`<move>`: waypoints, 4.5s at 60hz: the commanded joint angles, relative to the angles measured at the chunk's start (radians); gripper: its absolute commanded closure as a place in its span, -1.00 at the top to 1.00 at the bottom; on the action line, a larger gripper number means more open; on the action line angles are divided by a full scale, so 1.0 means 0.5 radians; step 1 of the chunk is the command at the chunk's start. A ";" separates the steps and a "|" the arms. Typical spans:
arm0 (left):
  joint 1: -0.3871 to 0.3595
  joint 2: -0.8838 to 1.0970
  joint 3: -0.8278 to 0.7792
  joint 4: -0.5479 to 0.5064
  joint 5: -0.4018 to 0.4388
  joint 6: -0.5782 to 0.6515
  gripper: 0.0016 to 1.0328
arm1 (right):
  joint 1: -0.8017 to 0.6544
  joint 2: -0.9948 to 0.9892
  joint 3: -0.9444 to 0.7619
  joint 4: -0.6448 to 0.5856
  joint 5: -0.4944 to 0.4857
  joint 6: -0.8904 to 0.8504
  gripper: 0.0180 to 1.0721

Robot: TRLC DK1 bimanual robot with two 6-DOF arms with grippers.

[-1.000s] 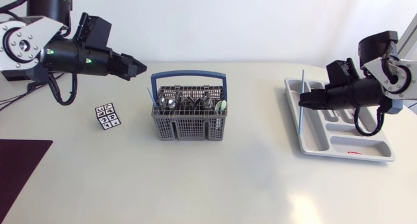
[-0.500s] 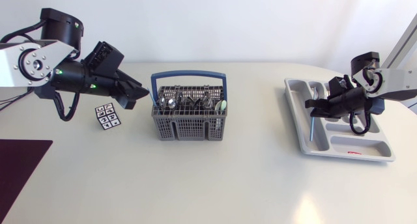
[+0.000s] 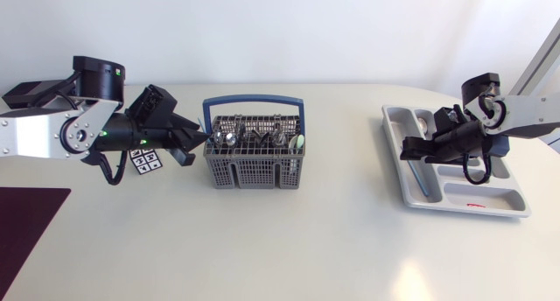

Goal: Transfer all utensils from the basket to the drawer tray.

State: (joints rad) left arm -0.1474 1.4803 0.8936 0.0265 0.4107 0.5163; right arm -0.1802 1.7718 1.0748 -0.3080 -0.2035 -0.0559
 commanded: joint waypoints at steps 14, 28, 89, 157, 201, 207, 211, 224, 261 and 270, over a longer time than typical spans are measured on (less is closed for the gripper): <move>-0.024 0.113 -0.106 0.312 0.010 -0.158 -0.58 | 0.247 -0.279 -0.168 0.006 0.128 0.044 0.80; -0.030 0.150 -0.131 0.398 0.013 -0.226 -0.92 | 0.370 -0.365 -0.201 0.006 0.192 0.057 0.80; 0.065 -0.804 0.486 -0.473 0.323 -0.704 -0.94 | 0.928 -0.871 -0.392 0.033 0.057 0.007 0.80; -0.478 -0.080 0.710 -0.777 0.934 -1.343 -0.94 | 1.704 -0.991 -0.281 0.104 -0.342 -0.020 -0.31; -0.402 -0.163 0.940 -0.608 0.924 -1.524 -0.06 | 1.637 -1.068 -0.542 0.061 -0.262 -0.118 -0.89; -0.328 -0.160 0.971 -0.525 0.888 -1.557 -0.06 | 1.505 -1.151 -0.609 0.015 -0.274 -0.146 -0.89; -0.319 -0.147 0.956 -0.519 0.814 -1.490 -0.06 | 1.382 -1.193 -0.637 -0.004 -0.280 -0.158 -0.89; -0.552 -0.138 0.741 -0.584 0.243 -1.011 -0.06 | 0.833 -1.187 -0.671 -0.007 -0.329 -0.216 -0.89; -1.058 -0.049 0.600 -0.725 -0.867 -0.462 -0.07 | -0.115 -0.169 -0.232 0.171 -0.124 -0.241 -0.85; -1.104 0.043 0.695 -0.875 -0.956 -0.456 -0.07 | -0.118 0.006 -0.134 0.174 -0.078 -0.189 -0.41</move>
State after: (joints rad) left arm -0.6849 1.4700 1.1999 -0.3882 -0.0471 0.2672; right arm -0.2352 1.7332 0.9813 -0.2276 -0.2554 -0.1787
